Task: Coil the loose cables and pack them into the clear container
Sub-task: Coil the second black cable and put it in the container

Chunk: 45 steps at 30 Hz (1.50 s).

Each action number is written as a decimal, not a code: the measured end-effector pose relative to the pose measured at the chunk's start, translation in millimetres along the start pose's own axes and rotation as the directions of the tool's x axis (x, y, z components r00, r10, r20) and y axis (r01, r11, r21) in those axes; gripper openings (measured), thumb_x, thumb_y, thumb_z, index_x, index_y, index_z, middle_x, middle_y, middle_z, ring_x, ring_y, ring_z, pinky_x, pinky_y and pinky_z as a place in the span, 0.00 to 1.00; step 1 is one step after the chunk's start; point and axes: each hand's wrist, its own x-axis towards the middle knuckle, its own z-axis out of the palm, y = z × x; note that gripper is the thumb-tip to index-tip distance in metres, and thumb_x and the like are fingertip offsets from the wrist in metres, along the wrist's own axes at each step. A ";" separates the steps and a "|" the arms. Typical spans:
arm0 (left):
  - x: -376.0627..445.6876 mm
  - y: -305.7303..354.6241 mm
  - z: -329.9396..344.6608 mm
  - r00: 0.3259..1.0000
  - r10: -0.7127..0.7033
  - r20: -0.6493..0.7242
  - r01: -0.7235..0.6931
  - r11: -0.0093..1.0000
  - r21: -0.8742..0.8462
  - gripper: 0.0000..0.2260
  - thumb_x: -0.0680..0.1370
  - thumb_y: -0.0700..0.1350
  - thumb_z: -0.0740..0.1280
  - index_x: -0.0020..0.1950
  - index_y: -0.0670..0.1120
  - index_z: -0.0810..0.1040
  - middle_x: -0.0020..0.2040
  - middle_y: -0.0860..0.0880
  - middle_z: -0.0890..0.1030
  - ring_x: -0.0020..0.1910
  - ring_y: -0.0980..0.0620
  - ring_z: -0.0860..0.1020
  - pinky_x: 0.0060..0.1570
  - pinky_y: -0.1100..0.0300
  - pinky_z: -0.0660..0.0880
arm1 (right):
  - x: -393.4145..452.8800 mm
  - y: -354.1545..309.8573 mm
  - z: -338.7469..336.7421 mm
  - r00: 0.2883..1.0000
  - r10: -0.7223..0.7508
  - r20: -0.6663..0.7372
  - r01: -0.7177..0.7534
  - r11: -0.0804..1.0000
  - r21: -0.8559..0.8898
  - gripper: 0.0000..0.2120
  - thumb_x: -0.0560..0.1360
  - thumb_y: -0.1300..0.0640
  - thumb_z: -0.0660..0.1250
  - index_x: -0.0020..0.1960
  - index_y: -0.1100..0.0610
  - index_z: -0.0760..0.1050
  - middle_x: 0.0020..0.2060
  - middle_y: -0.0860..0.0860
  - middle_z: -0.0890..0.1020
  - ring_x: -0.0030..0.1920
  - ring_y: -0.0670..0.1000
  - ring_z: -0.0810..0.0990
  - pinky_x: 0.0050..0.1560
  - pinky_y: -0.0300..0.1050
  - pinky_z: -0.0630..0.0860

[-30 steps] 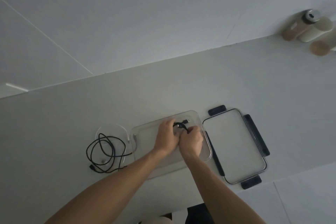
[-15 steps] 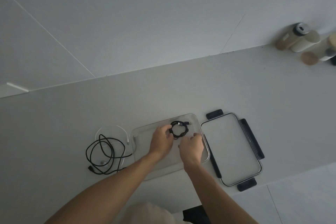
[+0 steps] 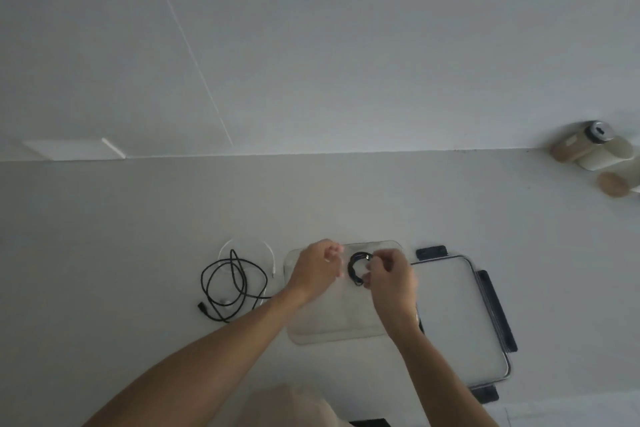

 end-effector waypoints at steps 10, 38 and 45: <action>-55.5 -39.7 -126.0 0.854 -0.103 -0.510 0.080 0.995 -0.068 0.10 0.79 0.44 0.66 0.59 0.48 0.81 0.53 0.50 0.83 0.51 0.52 0.81 0.53 0.57 0.77 | -24.5 -61.1 98.8 0.752 -0.251 0.610 0.501 0.819 -0.280 0.11 0.79 0.54 0.66 0.60 0.52 0.80 0.48 0.47 0.85 0.48 0.51 0.84 0.49 0.45 0.79; -117.5 -99.6 -169.4 0.922 -0.242 -0.303 0.186 0.961 -0.204 0.15 0.77 0.52 0.65 0.40 0.41 0.83 0.35 0.47 0.84 0.34 0.51 0.80 0.43 0.56 0.75 | -85.7 -146.0 124.8 0.648 -0.445 0.619 0.226 0.887 0.402 0.08 0.84 0.63 0.59 0.49 0.63 0.74 0.45 0.61 0.84 0.38 0.56 0.82 0.32 0.49 0.79; -97.2 -11.8 -191.2 0.968 -0.249 -0.027 0.131 0.597 -0.792 0.23 0.82 0.58 0.63 0.66 0.40 0.77 0.55 0.39 0.84 0.52 0.39 0.85 0.48 0.50 0.82 | -103.3 -163.2 98.2 0.513 -0.417 0.750 0.035 0.884 0.467 0.09 0.84 0.63 0.57 0.48 0.63 0.73 0.37 0.61 0.79 0.29 0.54 0.76 0.28 0.44 0.74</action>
